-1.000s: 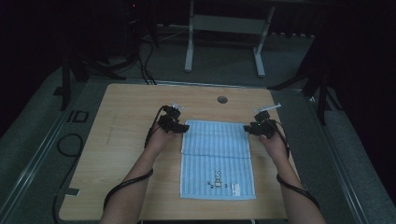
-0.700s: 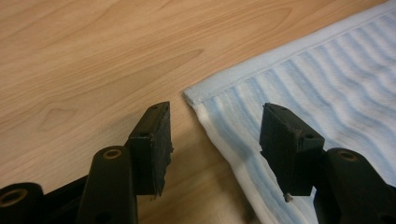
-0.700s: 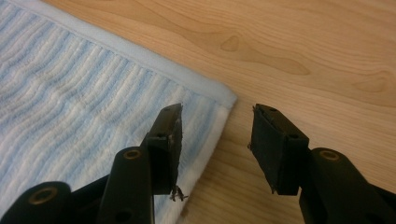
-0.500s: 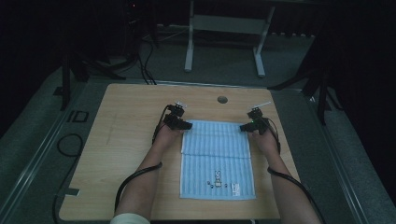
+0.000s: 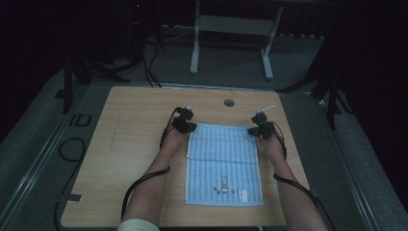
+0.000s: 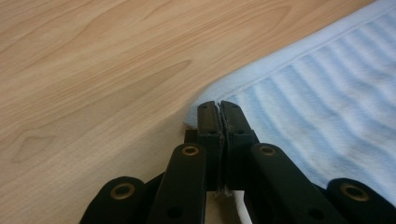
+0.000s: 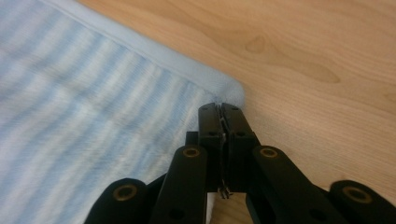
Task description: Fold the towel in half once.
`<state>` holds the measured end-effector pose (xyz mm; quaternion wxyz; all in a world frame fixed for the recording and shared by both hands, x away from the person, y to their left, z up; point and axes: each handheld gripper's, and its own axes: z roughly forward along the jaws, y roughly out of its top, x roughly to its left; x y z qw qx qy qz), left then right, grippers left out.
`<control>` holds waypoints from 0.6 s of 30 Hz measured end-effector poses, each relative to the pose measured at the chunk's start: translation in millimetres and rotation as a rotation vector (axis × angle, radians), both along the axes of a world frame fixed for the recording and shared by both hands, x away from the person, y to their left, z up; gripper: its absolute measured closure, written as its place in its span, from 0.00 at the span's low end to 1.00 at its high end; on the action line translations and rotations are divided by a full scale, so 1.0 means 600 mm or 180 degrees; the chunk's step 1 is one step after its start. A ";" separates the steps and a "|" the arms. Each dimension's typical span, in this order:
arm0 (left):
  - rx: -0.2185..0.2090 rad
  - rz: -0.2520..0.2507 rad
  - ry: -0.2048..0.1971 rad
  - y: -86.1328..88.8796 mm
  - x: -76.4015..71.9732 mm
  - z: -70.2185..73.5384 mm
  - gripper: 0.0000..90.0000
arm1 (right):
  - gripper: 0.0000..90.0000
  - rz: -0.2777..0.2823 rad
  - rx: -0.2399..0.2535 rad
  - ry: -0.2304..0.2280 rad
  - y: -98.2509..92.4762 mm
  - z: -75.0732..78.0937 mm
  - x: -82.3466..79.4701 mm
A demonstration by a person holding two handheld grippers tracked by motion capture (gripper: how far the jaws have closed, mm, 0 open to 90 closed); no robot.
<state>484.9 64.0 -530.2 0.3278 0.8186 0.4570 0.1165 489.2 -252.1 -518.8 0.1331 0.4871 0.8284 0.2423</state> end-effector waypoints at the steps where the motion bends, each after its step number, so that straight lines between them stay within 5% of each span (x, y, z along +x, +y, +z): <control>1: -0.0066 -0.0042 -0.0030 0.000 -0.003 0.011 0.98 | 0.98 0.0013 0.0021 -0.0024 -0.002 0.007 -0.002; 4: -0.0148 -0.0116 -0.0111 0.000 -0.009 0.041 0.98 | 0.98 0.0038 0.0143 -0.0107 -0.010 0.035 -0.004; 6: -0.0133 -0.0134 -0.0264 0.000 -0.015 0.071 0.98 | 0.98 0.0061 0.0162 -0.0209 -0.013 0.057 -0.005; 10: -0.0320 -0.0197 -0.0487 0.016 -0.025 0.134 0.98 | 0.98 0.0058 0.0227 -0.0389 -0.022 0.108 -0.008; 18: -0.0537 -0.0324 -0.1004 0.050 -0.054 0.245 0.98 | 0.98 0.0149 0.0474 -0.0871 -0.044 0.242 -0.022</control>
